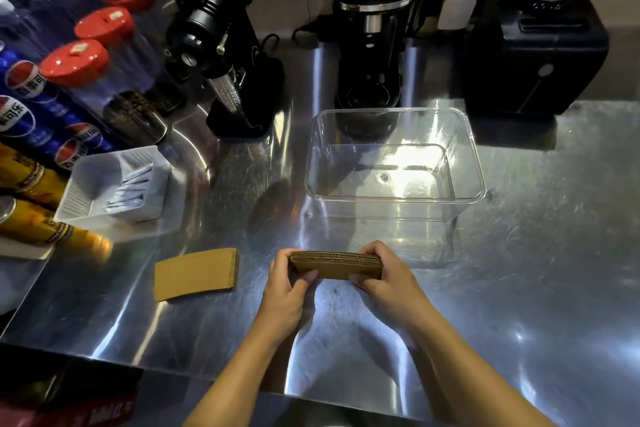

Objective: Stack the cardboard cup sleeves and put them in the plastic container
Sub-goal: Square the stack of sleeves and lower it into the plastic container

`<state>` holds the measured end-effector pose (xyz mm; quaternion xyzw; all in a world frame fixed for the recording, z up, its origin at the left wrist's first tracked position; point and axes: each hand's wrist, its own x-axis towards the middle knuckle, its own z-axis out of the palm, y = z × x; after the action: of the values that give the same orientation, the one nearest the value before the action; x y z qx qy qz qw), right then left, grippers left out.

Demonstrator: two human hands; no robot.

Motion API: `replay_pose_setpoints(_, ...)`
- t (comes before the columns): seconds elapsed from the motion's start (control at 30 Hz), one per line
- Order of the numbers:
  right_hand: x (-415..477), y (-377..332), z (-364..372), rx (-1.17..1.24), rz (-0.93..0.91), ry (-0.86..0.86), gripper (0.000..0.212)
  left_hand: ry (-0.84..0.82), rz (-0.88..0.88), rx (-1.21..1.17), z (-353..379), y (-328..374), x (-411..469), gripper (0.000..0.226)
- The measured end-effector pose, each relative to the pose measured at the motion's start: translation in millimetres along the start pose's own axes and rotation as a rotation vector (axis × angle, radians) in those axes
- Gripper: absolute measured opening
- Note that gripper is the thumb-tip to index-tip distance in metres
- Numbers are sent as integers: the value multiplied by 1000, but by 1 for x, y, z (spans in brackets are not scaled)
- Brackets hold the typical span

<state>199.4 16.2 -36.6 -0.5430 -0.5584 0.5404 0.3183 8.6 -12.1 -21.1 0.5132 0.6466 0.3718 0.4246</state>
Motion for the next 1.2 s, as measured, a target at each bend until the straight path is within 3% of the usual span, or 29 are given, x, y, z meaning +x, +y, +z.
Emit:
replay_pose_setpoints(0.1, -4, -7, -15, -23, -20, -33, 20, -24, -23, 25, 0, 0, 1, 27)
replay_pose_setpoints(0.3, -6, 1, -17, 231, -11, 29, 16, 12, -5, 44, 1, -1, 0, 28)
replay_pose_setpoints(0.47, -6, 7, -13, 90, -52, 93, 17, 61, 10, 55, 1, -2, 1, 32)
replay_pose_setpoints(0.67, 0, 4, -5, 247, -36, 116, 20, 154, 10, -57, -9, 3, -8, 38)
replay_pose_setpoints(0.8, 2, -9, 12, 310, -29, 111, 24, 213, 23, -130, -33, 11, -5, 42)
replay_pose_setpoints(0.93, 9, -34, 39, 377, -2, 79, 11, 263, 39, -182, -66, 17, 1, 38)
replay_pose_setpoints(1.1, 17, -72, 80, 354, 72, 103, 23, 333, -73, -246, -109, 1, 3, 33)
replay_pose_setpoints(1.2, 19, -86, 109, 380, 146, 62, 16, 354, -148, -296, -135, -10, 4, 33)
